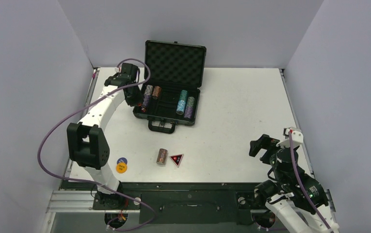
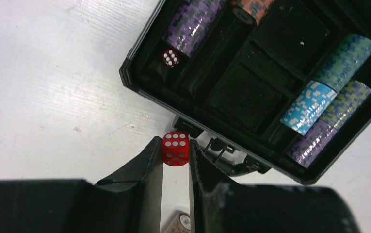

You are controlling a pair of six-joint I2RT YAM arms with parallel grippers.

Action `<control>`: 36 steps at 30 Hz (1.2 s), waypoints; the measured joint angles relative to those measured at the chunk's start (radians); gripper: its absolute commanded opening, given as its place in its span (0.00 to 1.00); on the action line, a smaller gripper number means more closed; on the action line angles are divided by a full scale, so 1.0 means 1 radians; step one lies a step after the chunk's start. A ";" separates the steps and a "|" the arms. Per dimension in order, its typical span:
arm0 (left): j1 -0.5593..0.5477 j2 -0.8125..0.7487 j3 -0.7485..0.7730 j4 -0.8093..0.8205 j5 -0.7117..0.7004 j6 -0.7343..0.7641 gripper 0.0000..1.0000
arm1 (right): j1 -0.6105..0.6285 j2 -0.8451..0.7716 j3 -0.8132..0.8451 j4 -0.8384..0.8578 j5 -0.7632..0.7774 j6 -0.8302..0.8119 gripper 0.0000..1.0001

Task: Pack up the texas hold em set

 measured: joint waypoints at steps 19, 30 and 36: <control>0.037 0.240 0.105 -0.013 -0.019 -0.045 0.00 | 0.004 -0.137 -0.070 0.069 0.018 0.011 0.93; 0.056 0.327 0.140 -0.010 -0.006 -0.050 0.00 | 0.004 -0.183 -0.079 0.075 0.031 0.018 0.93; 0.060 0.344 0.142 -0.006 0.005 -0.052 0.00 | 0.004 -0.215 -0.091 0.077 0.042 0.022 0.93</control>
